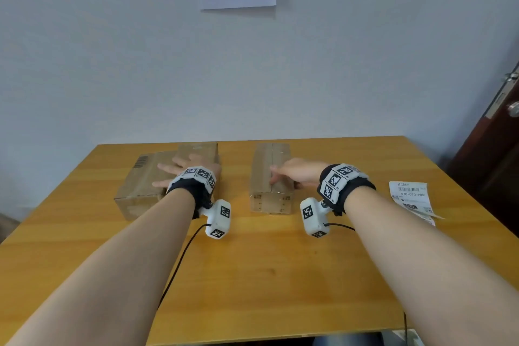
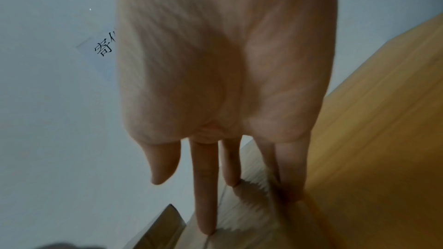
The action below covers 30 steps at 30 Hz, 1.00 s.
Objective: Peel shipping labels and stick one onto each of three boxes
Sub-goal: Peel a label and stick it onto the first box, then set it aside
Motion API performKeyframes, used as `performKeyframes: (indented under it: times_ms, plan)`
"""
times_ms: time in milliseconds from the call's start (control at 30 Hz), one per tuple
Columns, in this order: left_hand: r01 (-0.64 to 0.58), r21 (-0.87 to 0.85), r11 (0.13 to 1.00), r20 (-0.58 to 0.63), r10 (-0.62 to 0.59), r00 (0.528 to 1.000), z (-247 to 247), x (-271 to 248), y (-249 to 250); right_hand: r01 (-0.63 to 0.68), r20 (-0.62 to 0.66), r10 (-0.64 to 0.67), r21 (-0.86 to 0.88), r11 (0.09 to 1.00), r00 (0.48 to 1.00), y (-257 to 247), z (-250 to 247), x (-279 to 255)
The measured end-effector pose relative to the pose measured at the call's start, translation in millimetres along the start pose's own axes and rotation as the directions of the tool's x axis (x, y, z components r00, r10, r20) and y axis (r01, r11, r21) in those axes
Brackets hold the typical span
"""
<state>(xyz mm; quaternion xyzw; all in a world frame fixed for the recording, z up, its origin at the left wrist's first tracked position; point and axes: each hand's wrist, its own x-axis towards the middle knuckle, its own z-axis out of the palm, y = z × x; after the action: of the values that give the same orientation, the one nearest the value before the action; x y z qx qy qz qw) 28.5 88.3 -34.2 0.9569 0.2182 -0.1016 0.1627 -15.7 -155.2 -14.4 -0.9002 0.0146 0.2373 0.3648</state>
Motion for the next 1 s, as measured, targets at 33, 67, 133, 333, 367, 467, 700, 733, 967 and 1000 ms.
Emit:
performKeyframes:
  times_ms: [33,67,133,333,367,467,700,733,967,1000]
  plan:
    - [-0.004,0.003,1.000,-0.018,0.005,1.000,0,-4,8,0.019,0.004,-0.019,0.047,0.999,1.000,-1,3,-3]
    - [-0.029,0.001,1.000,-0.037,0.029,0.999,0,-9,17,0.044,0.008,-0.045,0.096,0.994,0.999,1,6,-5]
    - [-0.151,-0.031,0.988,-0.074,0.148,0.986,0,-21,35,0.082,-0.005,-0.082,0.188,0.979,0.997,12,9,-9]
    - [-0.432,-0.251,0.866,0.034,0.454,0.890,19,-53,86,0.002,-0.407,0.008,0.025,1.000,0.914,62,-28,-29]
    - [-0.442,-0.261,0.858,0.070,0.473,0.878,23,-59,93,-0.104,-0.448,0.068,-0.058,0.993,0.891,72,-34,-33]
    - [-0.469,-0.207,0.859,0.178,0.504,0.845,36,-74,108,-0.487,-0.473,0.320,-0.289,0.824,0.821,121,-50,-29]
    - [-0.478,-0.143,0.866,0.205,0.499,0.842,64,-74,129,-0.584,-0.316,0.494,-0.521,0.623,0.810,174,-61,-43]
    - [-0.480,-0.136,0.867,0.203,0.499,0.843,64,-76,129,-0.565,-0.282,0.499,-0.543,0.621,0.820,160,-58,-53]
    - [-0.468,-0.031,0.883,0.191,0.465,0.864,95,-27,138,-0.537,-0.304,0.443,-0.524,0.661,0.843,156,-56,-58]
    - [-0.479,-0.014,0.878,0.192,0.473,0.860,93,-29,135,-0.527,-0.287,0.443,-0.505,0.683,0.849,153,-55,-61]
